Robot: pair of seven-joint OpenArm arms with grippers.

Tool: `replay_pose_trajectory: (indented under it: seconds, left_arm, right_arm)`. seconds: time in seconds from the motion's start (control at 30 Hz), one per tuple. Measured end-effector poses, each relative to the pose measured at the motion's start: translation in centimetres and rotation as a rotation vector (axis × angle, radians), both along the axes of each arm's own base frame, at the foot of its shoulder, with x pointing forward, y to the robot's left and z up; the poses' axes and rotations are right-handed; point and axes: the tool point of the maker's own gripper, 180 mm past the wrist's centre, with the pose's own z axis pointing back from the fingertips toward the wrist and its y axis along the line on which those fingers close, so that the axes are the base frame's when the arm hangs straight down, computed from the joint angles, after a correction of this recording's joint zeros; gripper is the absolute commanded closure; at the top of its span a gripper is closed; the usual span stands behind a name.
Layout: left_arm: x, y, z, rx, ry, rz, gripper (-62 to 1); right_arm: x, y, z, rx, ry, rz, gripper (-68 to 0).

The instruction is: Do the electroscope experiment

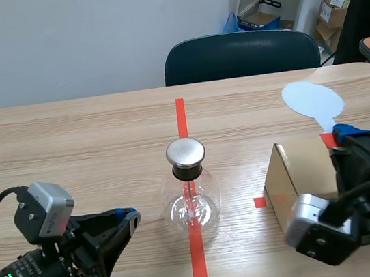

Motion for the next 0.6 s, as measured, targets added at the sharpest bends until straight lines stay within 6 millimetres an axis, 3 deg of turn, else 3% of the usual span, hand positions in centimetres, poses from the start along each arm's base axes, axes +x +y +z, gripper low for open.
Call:
replay_pose_trajectory:
  seconds: [0.37, 0.6]
  left_arm:
    - [1.5, -1.6, -1.6, 0.012, 0.004, 0.016, -3.6]
    - [2.3, -1.2, -2.3, 0.024, 0.004, 0.046, -3.6]
  right_arm:
    - [0.4, 3.2, 0.5, 0.040, -0.026, 0.019, -1.5]
    - [0.8, 3.1, -1.3, 0.003, -0.011, -0.014, -1.5]
